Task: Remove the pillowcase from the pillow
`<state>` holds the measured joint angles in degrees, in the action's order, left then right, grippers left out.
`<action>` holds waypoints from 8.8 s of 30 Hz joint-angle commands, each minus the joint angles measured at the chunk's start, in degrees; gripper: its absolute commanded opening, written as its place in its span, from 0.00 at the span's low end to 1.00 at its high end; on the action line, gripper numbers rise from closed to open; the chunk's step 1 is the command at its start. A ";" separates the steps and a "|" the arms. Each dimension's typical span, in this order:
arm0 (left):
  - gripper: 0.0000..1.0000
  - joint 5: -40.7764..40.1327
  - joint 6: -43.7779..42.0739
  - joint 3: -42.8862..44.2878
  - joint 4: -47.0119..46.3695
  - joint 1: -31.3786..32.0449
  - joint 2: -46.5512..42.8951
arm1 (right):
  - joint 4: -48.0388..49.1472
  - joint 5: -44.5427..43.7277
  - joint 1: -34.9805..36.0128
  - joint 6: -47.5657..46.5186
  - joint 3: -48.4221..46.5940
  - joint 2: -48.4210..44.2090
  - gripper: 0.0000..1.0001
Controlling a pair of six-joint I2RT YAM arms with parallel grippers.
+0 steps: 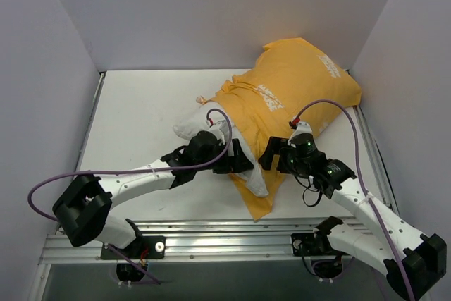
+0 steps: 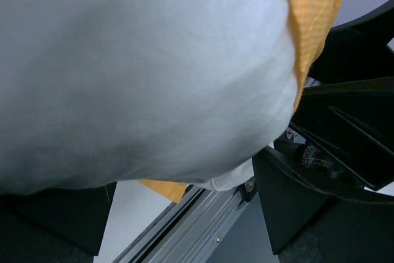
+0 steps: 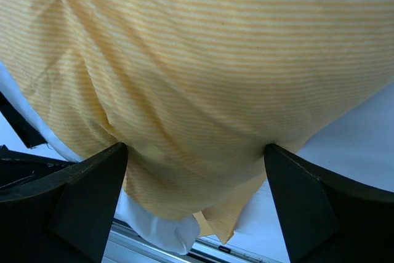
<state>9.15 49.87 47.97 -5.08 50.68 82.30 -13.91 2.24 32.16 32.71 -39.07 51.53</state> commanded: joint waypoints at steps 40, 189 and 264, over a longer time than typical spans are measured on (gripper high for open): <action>0.02 8.69 -1.45 25.60 24.63 -23.44 -17.19 | 0.89 8.16 -26.13 -5.28 -18.94 21.16 0.02; 0.97 -26.37 -45.98 36.51 43.24 0.01 -9.62 | -9.12 3.21 -19.60 -17.15 -38.38 25.13 0.80; 0.02 7.93 -38.97 19.45 66.51 -13.06 -30.43 | -12.62 -8.56 -58.52 -8.98 -36.50 25.54 0.00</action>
<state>17.15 14.72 66.70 47.83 39.38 55.86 -35.51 14.90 -20.69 26.57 -69.19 76.47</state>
